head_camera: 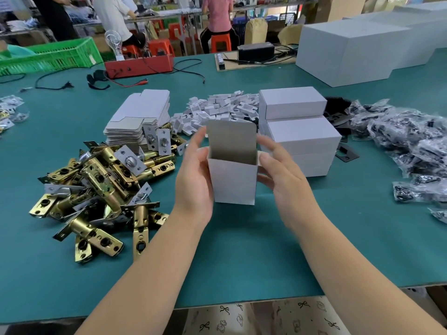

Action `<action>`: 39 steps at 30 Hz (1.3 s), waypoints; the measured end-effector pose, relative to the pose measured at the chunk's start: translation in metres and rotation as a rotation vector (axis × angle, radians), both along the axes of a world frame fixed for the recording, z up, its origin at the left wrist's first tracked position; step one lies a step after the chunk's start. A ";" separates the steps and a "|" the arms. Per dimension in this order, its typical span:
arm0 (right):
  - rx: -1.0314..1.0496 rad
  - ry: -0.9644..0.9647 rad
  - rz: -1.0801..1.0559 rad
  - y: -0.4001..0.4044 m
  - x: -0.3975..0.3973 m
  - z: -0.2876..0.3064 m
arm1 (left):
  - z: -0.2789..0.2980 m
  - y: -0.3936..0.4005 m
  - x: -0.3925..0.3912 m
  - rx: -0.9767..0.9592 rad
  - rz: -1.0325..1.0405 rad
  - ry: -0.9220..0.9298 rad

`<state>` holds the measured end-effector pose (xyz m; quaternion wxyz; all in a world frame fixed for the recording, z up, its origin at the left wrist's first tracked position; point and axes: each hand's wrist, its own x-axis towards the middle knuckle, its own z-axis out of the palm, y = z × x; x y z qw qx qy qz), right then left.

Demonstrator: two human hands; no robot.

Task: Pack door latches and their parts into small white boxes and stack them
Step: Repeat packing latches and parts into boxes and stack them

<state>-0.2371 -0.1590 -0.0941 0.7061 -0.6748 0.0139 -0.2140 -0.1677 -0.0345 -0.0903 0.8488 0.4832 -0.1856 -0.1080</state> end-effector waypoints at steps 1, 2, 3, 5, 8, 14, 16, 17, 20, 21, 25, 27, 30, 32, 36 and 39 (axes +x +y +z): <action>0.010 0.002 -0.039 0.000 0.001 0.000 | 0.001 0.000 0.000 -0.008 0.049 0.009; -0.011 -0.012 -0.087 0.001 0.001 -0.001 | 0.001 0.000 -0.001 0.004 0.099 -0.007; -0.058 -0.037 -0.130 0.001 0.000 -0.002 | 0.002 -0.001 -0.003 0.039 0.149 -0.041; -0.173 -0.088 -0.190 0.004 -0.002 -0.002 | 0.004 -0.004 -0.007 0.131 0.268 -0.118; -0.309 -0.164 -0.228 0.005 -0.003 -0.002 | 0.002 -0.006 -0.009 0.168 0.397 -0.183; -0.342 -0.176 -0.157 0.005 -0.004 -0.002 | 0.005 0.003 -0.004 0.333 0.436 -0.311; -0.348 -0.187 -0.145 0.004 -0.004 -0.004 | 0.007 0.005 -0.001 0.324 0.405 -0.275; -0.341 -0.188 -0.138 0.004 -0.003 -0.005 | 0.007 0.006 -0.001 0.330 0.392 -0.284; -0.311 -0.185 -0.122 0.003 -0.001 -0.005 | 0.009 0.008 -0.001 0.336 0.304 -0.314; -0.312 -0.176 -0.123 0.003 -0.001 -0.004 | 0.009 0.008 0.000 0.330 0.265 -0.305; -0.404 -0.122 -0.161 0.002 -0.001 -0.007 | 0.010 0.009 0.002 0.382 0.214 -0.262; -0.479 -0.095 -0.174 0.002 -0.001 -0.008 | 0.008 0.007 0.001 0.485 0.245 -0.302; -0.521 -0.058 -0.187 0.005 -0.001 -0.008 | 0.006 0.005 -0.003 0.629 0.301 -0.449; -0.581 -0.067 -0.239 0.007 0.000 -0.008 | 0.005 0.007 -0.001 0.653 0.314 -0.519; -0.653 -0.098 -0.264 0.007 0.000 -0.008 | 0.004 0.010 -0.001 0.718 0.264 -0.527; -0.689 -0.068 -0.288 0.007 0.000 -0.007 | 0.004 0.009 -0.004 0.701 0.265 -0.521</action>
